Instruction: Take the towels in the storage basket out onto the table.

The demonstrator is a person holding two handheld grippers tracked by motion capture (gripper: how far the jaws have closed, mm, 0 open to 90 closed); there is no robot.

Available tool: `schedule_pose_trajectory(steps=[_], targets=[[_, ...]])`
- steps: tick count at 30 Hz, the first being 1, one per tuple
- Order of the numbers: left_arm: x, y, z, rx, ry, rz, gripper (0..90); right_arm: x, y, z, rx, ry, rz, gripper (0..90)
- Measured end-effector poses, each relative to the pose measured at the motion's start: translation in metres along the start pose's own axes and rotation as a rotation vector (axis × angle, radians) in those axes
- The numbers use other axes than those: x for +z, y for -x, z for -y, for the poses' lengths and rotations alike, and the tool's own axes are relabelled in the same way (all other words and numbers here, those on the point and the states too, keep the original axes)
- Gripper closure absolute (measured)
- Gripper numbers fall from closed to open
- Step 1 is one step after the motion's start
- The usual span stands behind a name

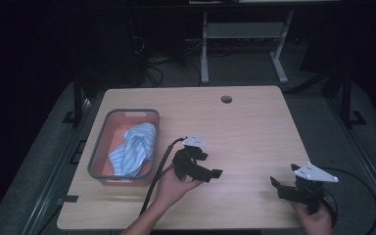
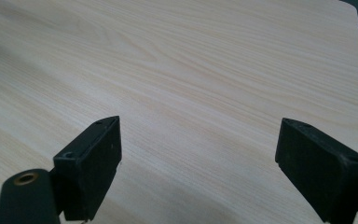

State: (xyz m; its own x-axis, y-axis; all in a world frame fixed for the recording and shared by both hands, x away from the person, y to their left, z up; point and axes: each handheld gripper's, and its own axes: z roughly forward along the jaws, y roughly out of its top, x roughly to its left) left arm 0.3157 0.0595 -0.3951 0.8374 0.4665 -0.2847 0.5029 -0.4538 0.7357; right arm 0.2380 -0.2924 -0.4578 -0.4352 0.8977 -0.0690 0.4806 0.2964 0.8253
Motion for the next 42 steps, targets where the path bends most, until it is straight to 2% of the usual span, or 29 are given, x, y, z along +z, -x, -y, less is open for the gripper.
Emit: schedule_pose_trajectory(steps=[2,11,13,19,27,31,42], targets=[[0.0,-0.001,-0.003,0.003,-0.005,-0.006,16.2,0.0,0.0,0.0,0.002,0.002,0.0,13.9],[-0.002,-0.007,-0.014,-0.001,-0.017,0.022,16.2,0.002,0.0,-0.001,0.0,0.001,-0.004,13.9],[-0.003,-0.008,-0.016,-0.004,-0.013,0.007,16.2,0.001,-0.001,-0.001,-0.002,0.0,-0.002,13.9],[-0.01,-0.012,-0.022,-0.008,-0.014,0.002,16.6,0.002,-0.002,0.0,-0.003,-0.002,-0.003,13.9],[-0.027,-0.021,-0.037,-0.006,-0.011,-0.014,16.6,0.002,-0.001,0.0,-0.002,0.0,0.0,13.9],[-0.039,-0.028,-0.041,-0.026,-0.006,-0.025,16.6,0.002,-0.002,-0.001,-0.004,-0.002,-0.001,13.9],[-0.057,-0.038,-0.045,-0.034,-0.02,-0.052,16.6,0.002,-0.003,-0.002,-0.012,0.0,-0.003,13.9]])
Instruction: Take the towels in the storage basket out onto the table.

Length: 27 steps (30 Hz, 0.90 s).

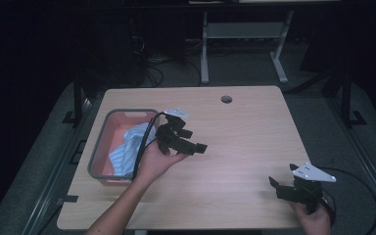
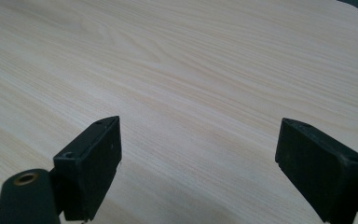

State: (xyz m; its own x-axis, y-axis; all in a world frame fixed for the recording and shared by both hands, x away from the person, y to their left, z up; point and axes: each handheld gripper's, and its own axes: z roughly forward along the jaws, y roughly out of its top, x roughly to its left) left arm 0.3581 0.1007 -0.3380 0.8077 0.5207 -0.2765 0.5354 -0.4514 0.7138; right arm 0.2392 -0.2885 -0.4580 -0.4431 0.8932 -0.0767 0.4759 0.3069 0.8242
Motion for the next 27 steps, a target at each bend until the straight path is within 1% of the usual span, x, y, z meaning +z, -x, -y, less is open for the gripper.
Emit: schedule_pose_trajectory(steps=[3,5,7,10,11,13,15,19,22,27], targets=[[-0.004,-0.002,-0.002,0.006,-0.005,-0.004,16.6,0.0,0.0,0.0,0.0,0.002,-0.001,13.9],[-0.006,-0.003,-0.002,-0.012,0.003,0.013,16.6,0.0,0.0,0.0,0.0,0.0,-0.001,13.9],[-0.007,-0.003,-0.002,-0.001,-0.004,0.003,16.6,-0.001,0.0,0.0,0.001,0.001,0.002,13.9],[-0.009,-0.005,-0.002,-0.003,-0.01,0.001,16.7,-0.001,0.0,0.0,0.002,0.002,0.004,13.9],[-0.011,-0.005,-0.002,-0.014,-0.003,0.001,16.7,-0.001,0.0,0.0,0.001,0.003,0.004,13.9],[-0.013,-0.007,-0.003,-0.019,0.0,0.001,16.7,-0.002,0.0,0.0,0.001,0.002,0.004,13.9],[-0.016,-0.008,-0.004,-0.013,-0.007,-0.004,16.7,-0.002,0.0,-0.001,0.003,0.003,0.003,13.9],[-0.022,-0.012,-0.005,-0.019,-0.006,-0.013,16.7,-0.001,0.0,-0.001,-0.003,0.007,0.001,13.9],[-0.027,-0.018,-0.004,-0.037,-0.006,-0.034,16.7,-0.002,0.0,-0.001,-0.004,0.007,0.001,13.9],[-0.037,-0.027,0.0,-0.07,0.002,-0.048,16.7,-0.002,-0.001,-0.002,-0.001,0.007,-0.001,13.9]])
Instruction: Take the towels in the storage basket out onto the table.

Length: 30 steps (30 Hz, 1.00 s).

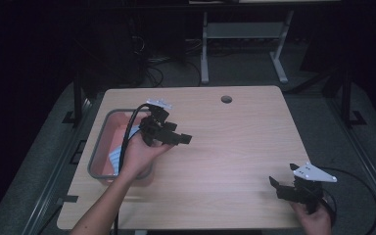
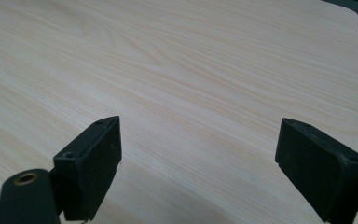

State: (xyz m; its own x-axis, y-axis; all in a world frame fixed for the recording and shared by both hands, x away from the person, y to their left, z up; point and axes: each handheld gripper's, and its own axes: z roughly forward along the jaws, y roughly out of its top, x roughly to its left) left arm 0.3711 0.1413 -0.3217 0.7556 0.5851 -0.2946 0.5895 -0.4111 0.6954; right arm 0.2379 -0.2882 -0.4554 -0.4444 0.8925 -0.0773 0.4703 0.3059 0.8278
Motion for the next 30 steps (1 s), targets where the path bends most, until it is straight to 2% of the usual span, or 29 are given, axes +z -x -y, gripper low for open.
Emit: schedule_pose_trajectory(steps=[5,14,24,30], targets=[[-0.01,-0.012,0.005,-0.021,-0.006,-0.029,16.9,0.0,0.0,0.0,0.0,-0.001,0.0,13.9],[-0.03,-0.035,0.019,-0.076,0.013,-0.07,17.0,0.002,-0.001,0.0,-0.01,-0.004,-0.004,13.9],[-0.044,-0.052,0.031,-0.11,0.014,-0.12,17.2,0.002,-0.001,0.0,-0.013,-0.007,-0.007,13.9],[-0.053,-0.062,0.039,-0.129,0.012,-0.131,20.1,0.003,-0.001,0.001,-0.013,-0.011,-0.009,13.9]])
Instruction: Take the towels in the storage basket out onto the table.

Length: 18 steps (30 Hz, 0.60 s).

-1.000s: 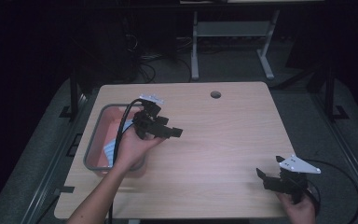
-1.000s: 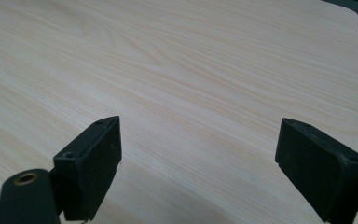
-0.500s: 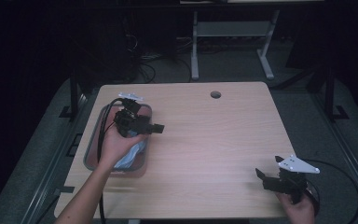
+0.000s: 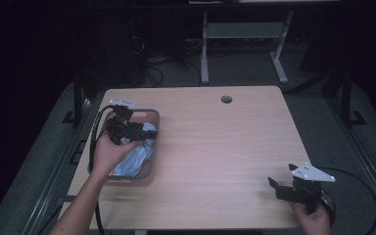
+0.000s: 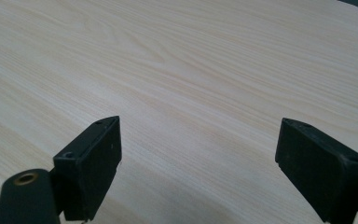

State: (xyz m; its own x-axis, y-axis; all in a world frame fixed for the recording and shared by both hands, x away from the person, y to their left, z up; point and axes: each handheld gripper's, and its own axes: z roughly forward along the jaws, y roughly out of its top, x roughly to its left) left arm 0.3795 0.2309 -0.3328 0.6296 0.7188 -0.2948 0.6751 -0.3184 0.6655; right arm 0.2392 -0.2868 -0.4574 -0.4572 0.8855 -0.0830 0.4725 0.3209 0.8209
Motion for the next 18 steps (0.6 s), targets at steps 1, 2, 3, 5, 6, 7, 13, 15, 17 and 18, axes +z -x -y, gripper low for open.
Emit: schedule_pose_trajectory(steps=[1,2,3,5,6,7,13,15,17,18], targets=[[-0.001,-0.002,0.001,-0.005,0.001,-0.005,20.0,0.0,0.0,0.0,0.0,-0.001,-0.001,13.9],[-0.002,-0.004,0.002,-0.014,0.001,-0.006,20.0,0.0,-0.001,0.0,0.0,-0.001,0.0,13.9],[-0.003,-0.006,0.004,-0.017,0.003,-0.009,20.0,0.0,-0.001,0.0,0.0,-0.001,0.0,13.9],[-0.006,-0.009,0.006,-0.027,0.005,-0.019,20.0,0.0,-0.001,0.0,-0.002,-0.001,-0.002,13.9],[-0.007,-0.011,0.008,-0.032,0.007,-0.023,20.0,0.001,-0.001,0.0,-0.003,-0.001,-0.002,13.9],[-0.008,-0.013,0.009,-0.034,0.004,-0.027,20.1,0.001,-0.001,0.0,-0.003,-0.002,-0.001,13.9],[-0.012,-0.022,0.018,-0.053,-0.006,-0.037,19.9,0.001,-0.001,0.0,-0.005,-0.003,-0.002,13.9],[-0.014,-0.024,0.022,-0.053,-0.009,-0.046,19.8,0.001,-0.002,0.0,-0.004,-0.004,-0.002,13.9],[-0.014,-0.026,0.025,-0.061,-0.01,-0.056,19.9,0.001,-0.001,0.0,-0.007,-0.005,-0.004,13.9],[-0.015,-0.027,0.026,-0.059,-0.014,-0.057,19.9,0.001,-0.002,0.0,-0.004,-0.004,-0.003,13.9]])
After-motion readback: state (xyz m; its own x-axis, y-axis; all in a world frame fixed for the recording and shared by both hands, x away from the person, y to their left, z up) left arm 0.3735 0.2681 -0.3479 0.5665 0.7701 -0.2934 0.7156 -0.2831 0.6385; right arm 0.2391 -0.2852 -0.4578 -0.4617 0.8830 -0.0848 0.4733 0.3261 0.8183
